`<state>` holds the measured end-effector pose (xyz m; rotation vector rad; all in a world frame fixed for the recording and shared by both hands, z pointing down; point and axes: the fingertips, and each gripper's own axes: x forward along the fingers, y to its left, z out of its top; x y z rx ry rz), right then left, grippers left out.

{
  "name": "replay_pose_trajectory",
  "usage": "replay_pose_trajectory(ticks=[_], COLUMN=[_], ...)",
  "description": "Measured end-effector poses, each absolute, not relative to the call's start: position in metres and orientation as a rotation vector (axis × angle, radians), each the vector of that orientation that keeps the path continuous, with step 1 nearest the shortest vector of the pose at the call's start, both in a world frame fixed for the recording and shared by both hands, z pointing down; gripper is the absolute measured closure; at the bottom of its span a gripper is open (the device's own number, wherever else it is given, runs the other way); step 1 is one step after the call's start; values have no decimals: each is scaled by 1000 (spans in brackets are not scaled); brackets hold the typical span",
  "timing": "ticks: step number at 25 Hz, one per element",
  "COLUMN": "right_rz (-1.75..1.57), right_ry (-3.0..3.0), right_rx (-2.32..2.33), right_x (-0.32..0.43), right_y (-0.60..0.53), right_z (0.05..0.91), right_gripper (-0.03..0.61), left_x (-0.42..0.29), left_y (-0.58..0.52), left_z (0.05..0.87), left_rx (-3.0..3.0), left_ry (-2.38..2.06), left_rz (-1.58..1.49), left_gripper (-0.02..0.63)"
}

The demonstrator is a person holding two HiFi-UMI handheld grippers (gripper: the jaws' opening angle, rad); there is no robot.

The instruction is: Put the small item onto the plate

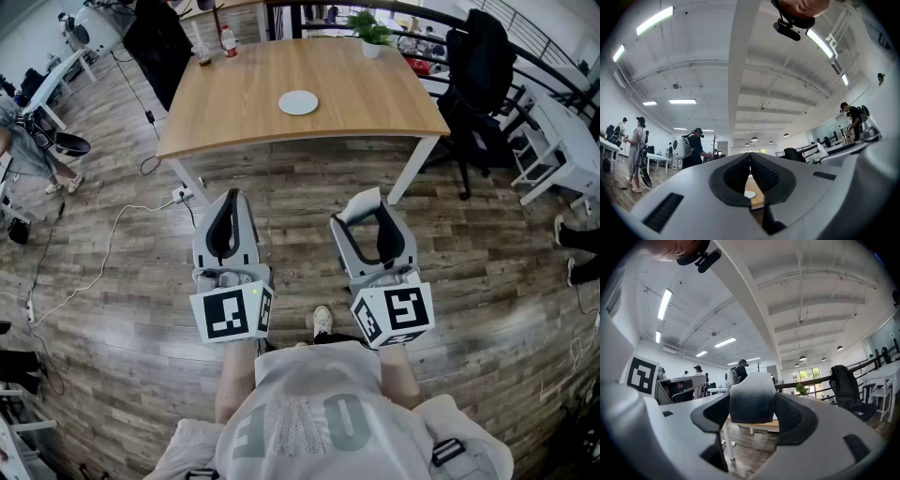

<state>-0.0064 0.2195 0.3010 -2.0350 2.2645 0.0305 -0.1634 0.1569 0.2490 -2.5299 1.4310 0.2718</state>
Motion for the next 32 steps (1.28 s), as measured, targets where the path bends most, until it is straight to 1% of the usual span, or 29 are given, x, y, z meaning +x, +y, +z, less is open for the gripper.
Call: replay_pose_trajectory(ticks=[8, 12, 23, 32], right_rz=[33, -20, -47, -139], right_ry=[2271, 2241, 2259, 2264], right_rx=[-2052, -2023, -1977, -1987], right_x=[-4, 1, 37, 72], right_y=[217, 216, 173, 156], right_z=[304, 306, 314, 335], right_gripper=[273, 272, 272, 273], left_x=[-159, -156, -147, -129], left_y=[152, 149, 109, 92], left_z=[253, 257, 264, 265], left_rx=[-2551, -2560, -2503, -2456], left_ry=[1419, 1430, 1513, 1562], left_rz=[272, 263, 222, 179], left_gripper=[605, 604, 604, 604])
